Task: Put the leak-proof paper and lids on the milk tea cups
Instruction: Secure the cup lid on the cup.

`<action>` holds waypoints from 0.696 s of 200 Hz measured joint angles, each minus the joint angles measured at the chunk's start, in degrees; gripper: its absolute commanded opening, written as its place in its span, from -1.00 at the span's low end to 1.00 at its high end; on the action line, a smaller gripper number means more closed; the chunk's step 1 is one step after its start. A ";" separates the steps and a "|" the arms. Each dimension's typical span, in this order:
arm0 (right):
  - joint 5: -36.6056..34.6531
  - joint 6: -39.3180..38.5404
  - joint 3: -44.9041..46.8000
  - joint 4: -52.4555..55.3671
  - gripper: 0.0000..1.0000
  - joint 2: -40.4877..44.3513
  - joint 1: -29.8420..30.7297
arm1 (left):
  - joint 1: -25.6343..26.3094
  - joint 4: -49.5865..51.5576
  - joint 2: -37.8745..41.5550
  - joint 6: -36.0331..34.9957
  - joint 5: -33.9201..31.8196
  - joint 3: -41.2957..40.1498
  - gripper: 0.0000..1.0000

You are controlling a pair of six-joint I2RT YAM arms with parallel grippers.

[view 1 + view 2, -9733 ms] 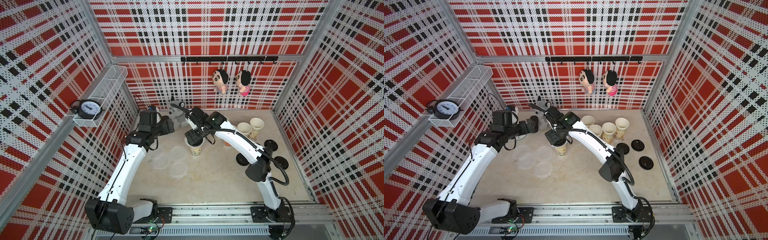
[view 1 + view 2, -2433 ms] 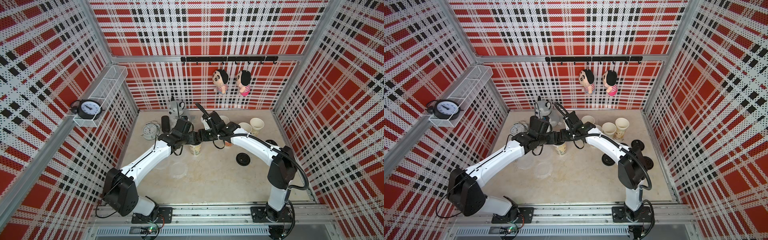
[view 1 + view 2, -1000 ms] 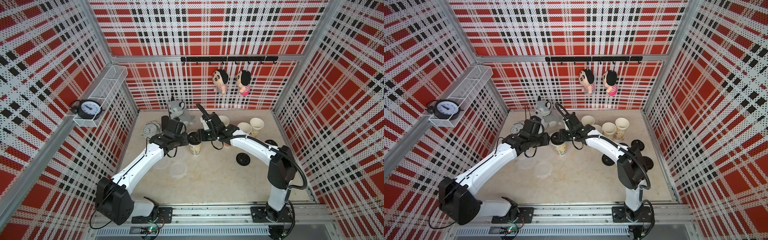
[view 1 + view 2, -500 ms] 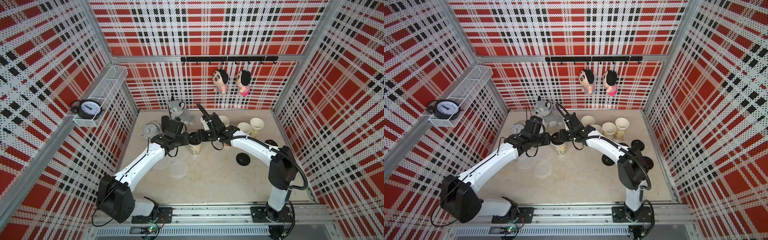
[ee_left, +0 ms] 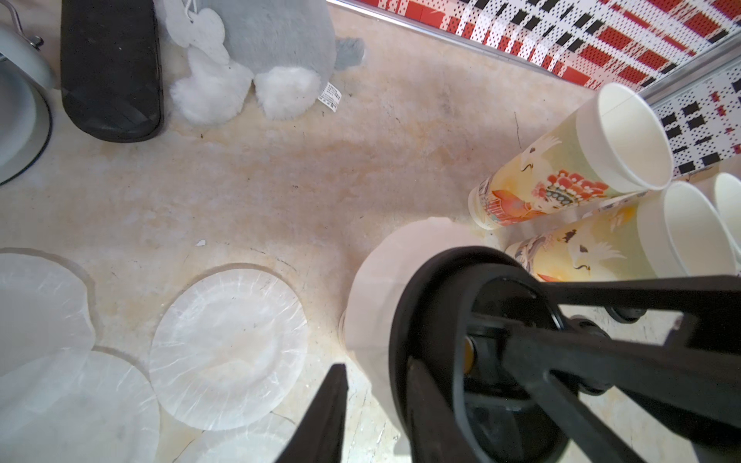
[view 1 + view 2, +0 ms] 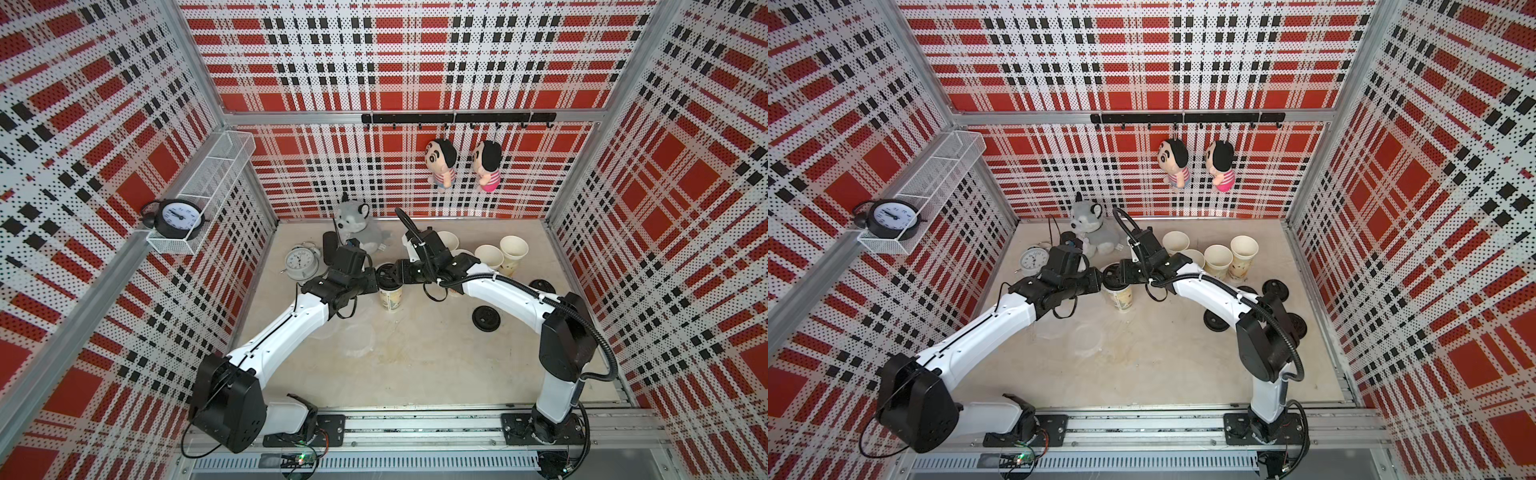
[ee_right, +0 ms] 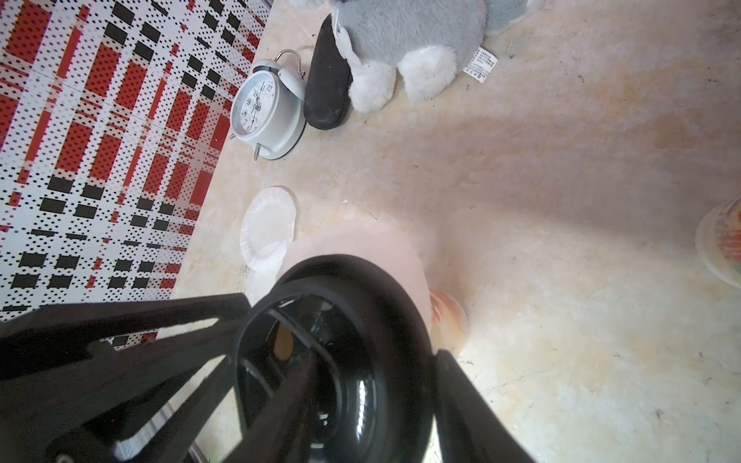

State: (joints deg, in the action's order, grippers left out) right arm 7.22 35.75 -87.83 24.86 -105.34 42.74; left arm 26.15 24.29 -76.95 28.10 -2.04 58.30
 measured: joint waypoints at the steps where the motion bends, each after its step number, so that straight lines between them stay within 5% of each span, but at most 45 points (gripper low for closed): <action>1: 0.00 0.02 0.02 0.00 -0.04 -0.02 0.00 | 0.04 -0.13 0.07 0.11 -0.04 -0.17 -0.41; 139: 0.44 0.96 3.89 -4.61 -0.05 1.16 -0.02 | 3.21 -16.70 3.69 9.22 -5.29 -13.20 -0.44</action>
State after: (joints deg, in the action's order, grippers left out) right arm 7.66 36.71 -83.94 20.25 -104.18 42.72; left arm 29.36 7.60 -73.25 37.32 -7.33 45.10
